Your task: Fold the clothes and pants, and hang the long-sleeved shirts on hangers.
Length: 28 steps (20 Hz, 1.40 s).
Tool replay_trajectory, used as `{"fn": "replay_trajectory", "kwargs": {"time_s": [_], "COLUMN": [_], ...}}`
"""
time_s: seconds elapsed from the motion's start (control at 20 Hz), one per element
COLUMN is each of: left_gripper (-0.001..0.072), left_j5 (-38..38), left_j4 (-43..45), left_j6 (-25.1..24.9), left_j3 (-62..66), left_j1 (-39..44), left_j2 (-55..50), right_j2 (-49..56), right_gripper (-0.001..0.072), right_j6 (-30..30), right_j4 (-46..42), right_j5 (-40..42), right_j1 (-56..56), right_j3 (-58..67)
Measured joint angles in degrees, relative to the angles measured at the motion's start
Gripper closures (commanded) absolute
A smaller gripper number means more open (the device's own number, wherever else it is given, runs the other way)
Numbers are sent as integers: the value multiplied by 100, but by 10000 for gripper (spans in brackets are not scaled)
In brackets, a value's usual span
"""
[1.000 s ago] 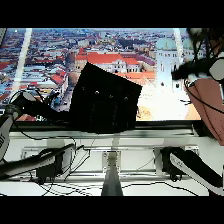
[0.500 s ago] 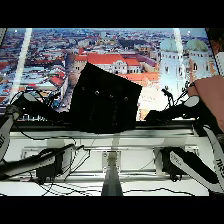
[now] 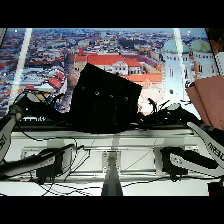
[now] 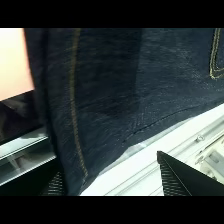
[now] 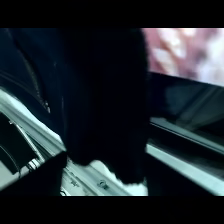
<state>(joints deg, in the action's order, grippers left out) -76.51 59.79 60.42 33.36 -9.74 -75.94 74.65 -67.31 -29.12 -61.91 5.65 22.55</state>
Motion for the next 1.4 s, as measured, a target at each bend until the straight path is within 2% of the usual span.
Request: {"fn": "replay_trajectory", "kwargs": {"time_s": [0.05,0.1,0.15,0.2,0.35,0.55,0.75,0.95,1.1,1.4], "left_gripper": [105,323,628,690,690,692,692,692,692,693], "left_j5": [0,11,136,396,581,935,758,723,925,1099], "left_j4": [-7,4,87,125,28,114,79,26,13,105], "left_j6": [-20,-44,-68,-96,-131,-219,-249,-258,-258,-15], "left_j3": [-7,-15,-26,-33,-22,358,1513,2922,3528,3816], "left_j1": [72,142,203,247,323,358,363,299,149,-66], "left_j2": [0,0,-4,-13,-9,74,608,1657,2715,4590], "right_j2": [55,92,122,142,175,39,-402,-1016,-1528,-2474], "right_gripper": [550,601,654,675,676,676,676,676,676,676], "right_j6": [76,186,297,396,745,1211,1373,1421,1320,332], "right_j4": [55,146,195,225,269,310,308,330,350,339], "right_j5": [105,146,188,245,352,-4,-157,-179,-205,-748], "right_j1": [50,94,125,144,177,195,195,195,210,570], "right_j3": [-2,-7,-7,-2,199,1084,2487,3895,4522,4826]}}
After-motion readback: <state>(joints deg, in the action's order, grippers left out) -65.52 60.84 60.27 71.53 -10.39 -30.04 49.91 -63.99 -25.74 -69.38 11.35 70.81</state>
